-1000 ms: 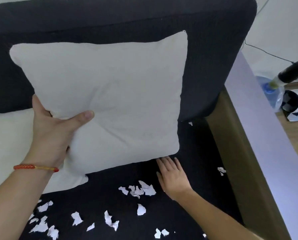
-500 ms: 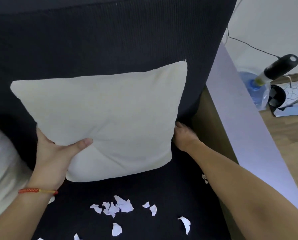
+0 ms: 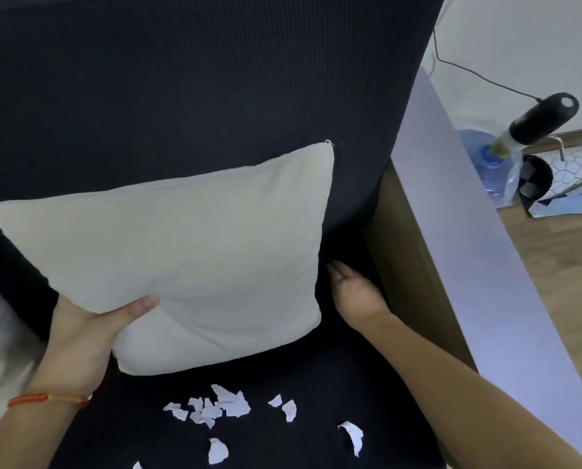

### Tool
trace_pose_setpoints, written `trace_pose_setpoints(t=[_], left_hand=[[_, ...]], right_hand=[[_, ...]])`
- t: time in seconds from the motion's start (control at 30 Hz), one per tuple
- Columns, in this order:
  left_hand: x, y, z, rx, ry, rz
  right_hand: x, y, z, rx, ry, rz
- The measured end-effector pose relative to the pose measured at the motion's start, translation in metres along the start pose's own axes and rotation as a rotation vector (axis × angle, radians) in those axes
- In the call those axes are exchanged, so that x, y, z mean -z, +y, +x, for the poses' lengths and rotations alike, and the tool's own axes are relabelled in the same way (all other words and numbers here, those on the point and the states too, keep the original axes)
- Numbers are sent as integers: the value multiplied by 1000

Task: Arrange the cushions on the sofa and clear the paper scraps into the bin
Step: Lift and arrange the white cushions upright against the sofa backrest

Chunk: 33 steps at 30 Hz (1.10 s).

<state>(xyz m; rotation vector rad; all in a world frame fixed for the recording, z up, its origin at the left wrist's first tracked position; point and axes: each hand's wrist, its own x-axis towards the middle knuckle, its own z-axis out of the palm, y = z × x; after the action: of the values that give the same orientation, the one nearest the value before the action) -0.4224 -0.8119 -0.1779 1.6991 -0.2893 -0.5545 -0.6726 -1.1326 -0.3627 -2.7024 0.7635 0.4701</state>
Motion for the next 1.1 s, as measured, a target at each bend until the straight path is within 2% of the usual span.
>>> trace_pose_setpoints(t=[0.13,0.23,0.37,0.47,0.57,0.7,0.8,0.9,1.0,1.1], left_hand=[[-5,-7,-3,17,4,-48],[5,-25,-1,70,-37,-66],[12,-30,-6,145,-90,-85],[-9,-21,-10,57,-79,-64],[-40,4,-11,-55,-57,-75],[-55,13,5,-99,-53,-120],[-62,11,13,-84,-52,-89],[-62,10,12,-55,-65,-31],[-55,6,0,-26,-75,17],[-49,4,-10,-18,-91,17]], right_hand=[[-20,1,-82,70,-52,-136],[-14,-6,-138,106,36,-6],[4,6,-157,-93,153,237],[13,12,-144,-293,118,428],[-1,3,-148,-365,34,507],[-24,-17,-182,-439,83,561],[-34,-33,-210,-410,73,552],[-39,-51,-230,-252,25,479],[-38,-54,-231,-112,109,392],[-32,-44,-201,-240,235,401]])
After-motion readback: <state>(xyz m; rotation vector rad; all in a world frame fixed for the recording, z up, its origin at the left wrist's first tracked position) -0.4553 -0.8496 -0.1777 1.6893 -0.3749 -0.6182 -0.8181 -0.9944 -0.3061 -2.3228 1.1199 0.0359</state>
